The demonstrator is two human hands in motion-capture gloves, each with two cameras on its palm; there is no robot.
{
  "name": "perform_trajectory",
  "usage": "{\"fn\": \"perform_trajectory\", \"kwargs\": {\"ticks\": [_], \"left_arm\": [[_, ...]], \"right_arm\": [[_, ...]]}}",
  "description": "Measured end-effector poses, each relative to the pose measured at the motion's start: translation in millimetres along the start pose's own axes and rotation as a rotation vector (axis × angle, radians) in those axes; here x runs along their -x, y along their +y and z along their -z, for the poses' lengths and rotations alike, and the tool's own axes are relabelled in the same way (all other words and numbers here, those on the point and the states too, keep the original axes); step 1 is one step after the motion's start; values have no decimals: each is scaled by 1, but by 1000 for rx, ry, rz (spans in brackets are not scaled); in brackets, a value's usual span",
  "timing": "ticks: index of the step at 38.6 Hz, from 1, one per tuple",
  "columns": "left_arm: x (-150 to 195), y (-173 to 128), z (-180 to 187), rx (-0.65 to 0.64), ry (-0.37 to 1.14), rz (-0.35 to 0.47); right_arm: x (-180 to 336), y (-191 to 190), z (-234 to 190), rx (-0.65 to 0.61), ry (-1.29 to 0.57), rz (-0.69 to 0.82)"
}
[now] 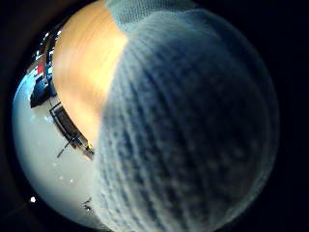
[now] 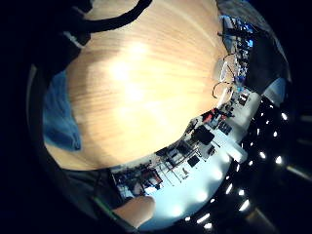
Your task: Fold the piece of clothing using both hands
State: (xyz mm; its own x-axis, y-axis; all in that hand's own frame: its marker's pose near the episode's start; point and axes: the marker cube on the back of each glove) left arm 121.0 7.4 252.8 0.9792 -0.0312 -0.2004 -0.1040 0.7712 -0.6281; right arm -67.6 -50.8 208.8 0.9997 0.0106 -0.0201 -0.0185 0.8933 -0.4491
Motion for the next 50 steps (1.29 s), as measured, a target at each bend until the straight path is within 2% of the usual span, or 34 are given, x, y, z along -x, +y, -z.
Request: {"fn": "perform_trajectory", "kwargs": {"ticks": [4, 12, 16, 19, 24, 28, 33, 38, 45, 50], "left_arm": [[0, 1, -1, 18, -4, -14], [-2, 2, -1, 36, -7, -12], [-2, 5, -3, 69, -1, -33], [-3, 2, -2, 36, 9, -43], [-2, -4, 0, -52, 29, -19], [-3, -1, -2, -6, 25, -27], [-3, 3, -1, 37, 10, -24], [-2, 0, 3, 0, -2, -18], [-4, 1, 6, 13, -16, -52], [-7, 0, 6, 22, -18, -112]], "right_arm": [[5, -2, -7, -26, -33, -15], [15, -6, -3, -219, -159, 17], [15, -5, -3, -232, -165, -8], [12, -7, 1, -254, -174, -59], [17, -8, 5, -215, -225, -36], [18, -11, 9, -218, -197, -54], [13, -8, 8, -151, -136, -143], [18, -13, 15, -170, -149, -89], [23, -12, 15, -137, -155, -53], [23, -15, 19, -167, -176, -41]]}}
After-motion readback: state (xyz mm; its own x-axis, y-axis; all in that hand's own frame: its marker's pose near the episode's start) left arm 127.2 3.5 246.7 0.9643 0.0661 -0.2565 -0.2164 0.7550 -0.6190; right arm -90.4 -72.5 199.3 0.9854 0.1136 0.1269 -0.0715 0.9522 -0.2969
